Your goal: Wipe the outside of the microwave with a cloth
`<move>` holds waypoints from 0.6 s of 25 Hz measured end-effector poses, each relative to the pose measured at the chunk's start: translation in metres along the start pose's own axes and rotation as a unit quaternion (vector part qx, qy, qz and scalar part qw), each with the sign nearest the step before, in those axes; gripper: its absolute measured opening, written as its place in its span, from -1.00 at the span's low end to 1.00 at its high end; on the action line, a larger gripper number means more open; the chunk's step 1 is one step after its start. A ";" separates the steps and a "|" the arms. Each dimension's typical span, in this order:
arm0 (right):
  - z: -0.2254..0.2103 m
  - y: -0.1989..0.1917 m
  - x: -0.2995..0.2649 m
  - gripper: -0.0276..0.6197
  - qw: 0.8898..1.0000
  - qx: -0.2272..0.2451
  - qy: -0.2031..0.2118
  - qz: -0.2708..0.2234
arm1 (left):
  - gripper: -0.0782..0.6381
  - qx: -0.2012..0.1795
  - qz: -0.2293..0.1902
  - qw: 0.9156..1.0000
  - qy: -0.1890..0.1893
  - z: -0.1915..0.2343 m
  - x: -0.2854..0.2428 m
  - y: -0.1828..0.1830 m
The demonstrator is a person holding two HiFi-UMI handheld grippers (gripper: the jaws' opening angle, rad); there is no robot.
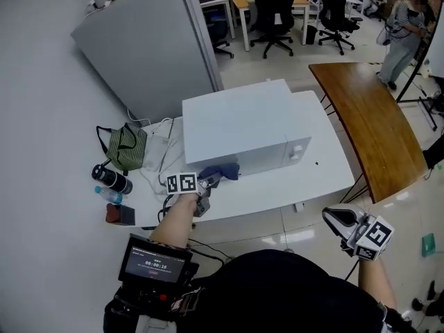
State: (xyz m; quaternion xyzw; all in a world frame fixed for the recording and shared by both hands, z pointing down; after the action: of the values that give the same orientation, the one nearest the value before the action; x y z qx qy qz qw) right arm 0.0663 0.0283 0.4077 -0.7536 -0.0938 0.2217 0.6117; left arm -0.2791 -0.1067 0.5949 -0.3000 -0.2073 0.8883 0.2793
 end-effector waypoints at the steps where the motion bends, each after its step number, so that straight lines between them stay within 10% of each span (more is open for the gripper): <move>1: 0.012 0.004 -0.017 -0.90 1.000 0.007 0.010 0.002 | -0.58 0.000 -0.004 1.000 0.004 0.014 0.021 0.003; 8: 0.062 0.020 -0.067 -0.89 0.999 -0.007 0.037 -0.013 | -0.58 0.000 -0.005 1.000 0.027 0.060 0.087 0.004; 15: 0.005 -0.020 0.020 -0.90 1.000 -0.015 -0.012 0.006 | -0.58 -0.040 0.112 0.990 -0.072 -0.063 -0.088 -0.077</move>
State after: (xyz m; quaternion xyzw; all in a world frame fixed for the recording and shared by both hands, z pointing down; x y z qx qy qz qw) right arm 0.0845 0.0452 0.4220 -0.7608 -0.0998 0.2329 0.5975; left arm -0.1507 -0.0900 0.6265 -0.2671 -0.2273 0.9244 0.1500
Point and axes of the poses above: the fingertips, and each gripper's own axes: x backward along the fingers, z to its left, y out of its top, the point moved 1 cm from there along x, backward along the fingers
